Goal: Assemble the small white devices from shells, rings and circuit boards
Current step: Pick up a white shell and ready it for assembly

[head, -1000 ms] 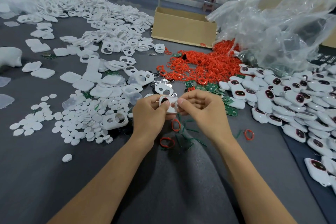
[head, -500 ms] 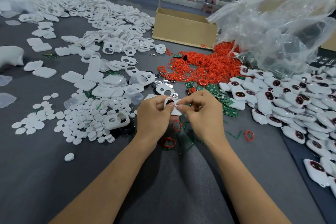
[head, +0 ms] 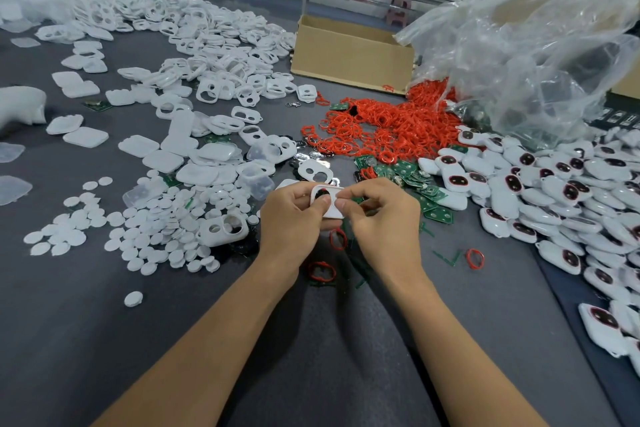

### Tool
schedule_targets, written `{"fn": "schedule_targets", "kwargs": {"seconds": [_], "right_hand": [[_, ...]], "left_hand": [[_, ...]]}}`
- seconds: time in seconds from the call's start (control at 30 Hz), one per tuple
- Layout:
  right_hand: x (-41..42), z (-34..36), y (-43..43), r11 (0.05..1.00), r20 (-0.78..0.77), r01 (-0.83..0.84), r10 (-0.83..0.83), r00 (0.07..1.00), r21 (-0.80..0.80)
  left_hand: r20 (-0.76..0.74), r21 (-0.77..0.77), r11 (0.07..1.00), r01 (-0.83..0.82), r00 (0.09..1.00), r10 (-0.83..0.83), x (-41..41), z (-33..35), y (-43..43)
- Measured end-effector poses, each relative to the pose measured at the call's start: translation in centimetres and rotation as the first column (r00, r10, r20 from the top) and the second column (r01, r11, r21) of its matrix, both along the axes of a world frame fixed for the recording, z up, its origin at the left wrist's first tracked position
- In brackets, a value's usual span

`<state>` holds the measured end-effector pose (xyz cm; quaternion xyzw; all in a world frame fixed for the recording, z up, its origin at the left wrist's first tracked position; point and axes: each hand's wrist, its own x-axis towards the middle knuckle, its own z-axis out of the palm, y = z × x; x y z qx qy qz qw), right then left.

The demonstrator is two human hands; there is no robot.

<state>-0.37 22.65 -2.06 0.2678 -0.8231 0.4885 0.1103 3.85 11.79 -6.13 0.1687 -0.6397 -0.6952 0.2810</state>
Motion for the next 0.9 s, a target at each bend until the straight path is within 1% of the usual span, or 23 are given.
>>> {"fn": "schedule_targets", "kwargs": {"seconds": [0.07,0.13,0.27,0.33,0.43,0.5,0.6,0.73,0.9], "right_hand": [[0.1,0.0,0.0,1.0,-0.042,-0.002,0.004,0.999,0.029],[0.2,0.0,0.1,1.0,-0.02,0.006,-0.006,1.0,0.017],[-0.1,0.5,0.4,0.998,0.219,-0.007,0.018,0.976,-0.055],[-0.4,0.7,0.9,0.999,0.274,-0.049,0.054,0.96,-0.024],[-0.5,1.0,1.2,0.995,0.27,-0.082,0.063,0.961,0.062],[-0.5,1.1,1.3,0.993,0.258,-0.085,0.063,0.964,0.078],[-0.6,1.3,1.5,0.994,0.292,-0.109,0.102,0.951,0.009],[-0.7,1.4,1.7,0.987,0.348,-0.133,0.155,0.925,-0.087],[-0.7,1.0,1.6,0.981,0.335,-0.187,0.195,0.922,-0.058]], "left_hand": [[-0.008,0.0,1.0,0.01,1.0,-0.01,0.1,0.0,0.0],[-0.02,0.004,1.0,0.025,1.0,-0.024,0.2,0.2,0.2],[-0.049,-0.027,0.996,0.083,0.995,-0.084,0.5,0.8,0.5],[-0.048,-0.057,0.993,0.107,0.993,-0.11,0.7,1.2,0.7],[-0.032,-0.081,0.989,0.124,0.991,-0.127,0.7,1.2,0.9],[-0.025,-0.06,0.989,0.137,0.99,-0.139,0.6,1.0,0.9],[-0.024,-0.042,0.986,0.16,0.987,-0.161,0.4,0.8,0.8],[-0.008,-0.045,0.989,0.14,0.99,-0.141,0.2,0.4,0.5],[0.013,-0.025,0.995,0.099,0.995,-0.098,0.2,0.4,0.5]]}}
